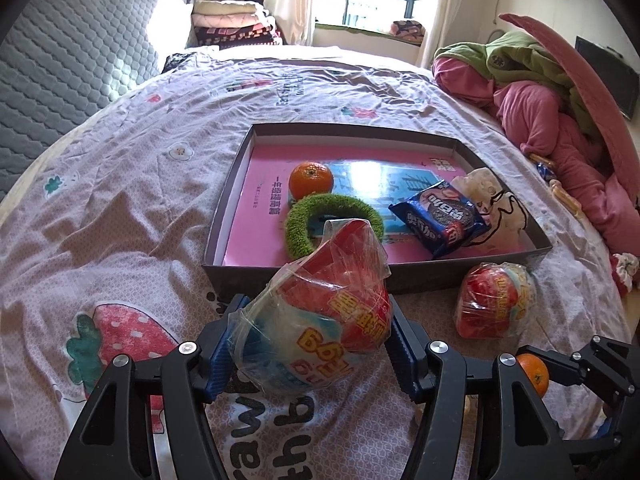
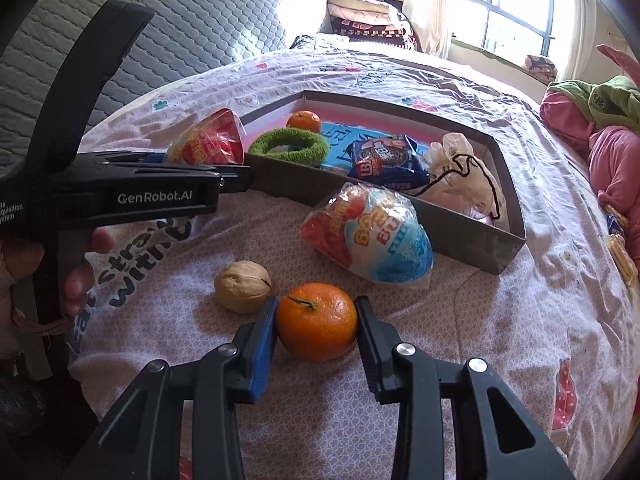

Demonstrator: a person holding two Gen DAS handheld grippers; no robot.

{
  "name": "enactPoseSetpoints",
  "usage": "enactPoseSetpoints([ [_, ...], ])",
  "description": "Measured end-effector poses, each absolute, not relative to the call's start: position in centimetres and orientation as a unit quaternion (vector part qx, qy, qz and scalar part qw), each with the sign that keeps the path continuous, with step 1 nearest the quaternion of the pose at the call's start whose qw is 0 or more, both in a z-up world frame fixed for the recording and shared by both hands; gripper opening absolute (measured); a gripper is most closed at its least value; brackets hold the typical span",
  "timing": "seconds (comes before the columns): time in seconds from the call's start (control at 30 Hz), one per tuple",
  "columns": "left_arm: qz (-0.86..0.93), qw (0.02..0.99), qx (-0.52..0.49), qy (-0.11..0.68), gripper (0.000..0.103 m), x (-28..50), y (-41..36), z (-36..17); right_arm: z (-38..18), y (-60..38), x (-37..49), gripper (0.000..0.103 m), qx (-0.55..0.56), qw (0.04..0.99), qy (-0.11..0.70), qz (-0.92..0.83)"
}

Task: Organize objects
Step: 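Lift the candy egg with the left tool while the right tool carries the tangerine over the box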

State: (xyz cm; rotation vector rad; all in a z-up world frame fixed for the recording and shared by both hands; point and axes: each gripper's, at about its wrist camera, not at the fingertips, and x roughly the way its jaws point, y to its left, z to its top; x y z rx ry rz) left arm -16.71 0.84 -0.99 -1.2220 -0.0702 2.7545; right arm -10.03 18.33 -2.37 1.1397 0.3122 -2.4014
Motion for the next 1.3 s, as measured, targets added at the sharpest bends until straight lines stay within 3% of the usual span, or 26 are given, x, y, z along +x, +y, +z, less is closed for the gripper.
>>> enactPoseSetpoints([
  [1.3, 0.945, 0.055, -0.32, -0.03, 0.066, -15.4, 3.9, 3.8, 4.3, 21.3, -14.4, 0.038, 0.321, 0.148, 0.027, -0.935],
])
